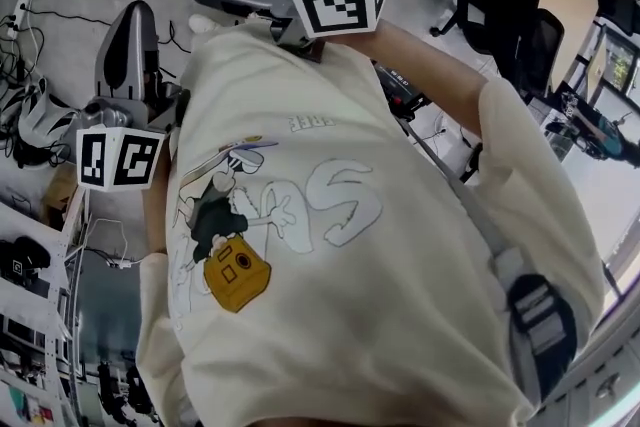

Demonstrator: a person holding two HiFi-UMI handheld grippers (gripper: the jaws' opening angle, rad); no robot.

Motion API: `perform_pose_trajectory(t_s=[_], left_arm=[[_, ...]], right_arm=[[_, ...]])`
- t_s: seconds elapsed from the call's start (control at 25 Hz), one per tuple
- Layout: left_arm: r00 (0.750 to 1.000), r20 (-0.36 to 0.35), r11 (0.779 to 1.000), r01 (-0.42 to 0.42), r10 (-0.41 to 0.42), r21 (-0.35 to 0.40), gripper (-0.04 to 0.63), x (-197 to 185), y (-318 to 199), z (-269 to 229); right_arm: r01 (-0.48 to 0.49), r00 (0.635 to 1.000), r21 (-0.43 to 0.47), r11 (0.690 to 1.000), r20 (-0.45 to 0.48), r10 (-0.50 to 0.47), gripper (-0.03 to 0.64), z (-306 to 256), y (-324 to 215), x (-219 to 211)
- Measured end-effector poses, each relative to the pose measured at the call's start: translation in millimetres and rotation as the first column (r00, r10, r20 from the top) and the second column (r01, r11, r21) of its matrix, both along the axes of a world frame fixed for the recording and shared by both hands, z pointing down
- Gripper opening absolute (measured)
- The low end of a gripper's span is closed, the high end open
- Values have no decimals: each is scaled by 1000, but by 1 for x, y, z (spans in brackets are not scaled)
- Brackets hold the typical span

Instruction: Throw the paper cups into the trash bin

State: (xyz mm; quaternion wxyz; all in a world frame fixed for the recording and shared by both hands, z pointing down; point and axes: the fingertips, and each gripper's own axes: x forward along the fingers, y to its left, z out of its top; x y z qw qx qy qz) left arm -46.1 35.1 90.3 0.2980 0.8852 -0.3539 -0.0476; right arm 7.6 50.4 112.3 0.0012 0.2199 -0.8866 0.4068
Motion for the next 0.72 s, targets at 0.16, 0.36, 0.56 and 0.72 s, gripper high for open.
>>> perform_pose_trajectory(t_s=[0.16, 0.36, 0.56, 0.72], left_arm=[[997, 40, 998, -60, 60, 10, 6, 15, -1, -1], [995, 69, 997, -78, 77, 11, 6, 34, 3, 2], [996, 71, 999, -47, 48, -16, 6, 32, -6, 9], [997, 68, 999, -32, 34, -25, 6, 27, -9, 11]], right_arm=[[11, 1000, -14, 1000, -9, -12, 5, 5, -1, 0], [35, 999, -1, 999, -9, -35, 5, 4, 1, 10], [51, 999, 3, 999, -3, -51, 6, 6, -2, 11], [50, 999, -15, 999, 2, -50, 6, 10, -9, 9]])
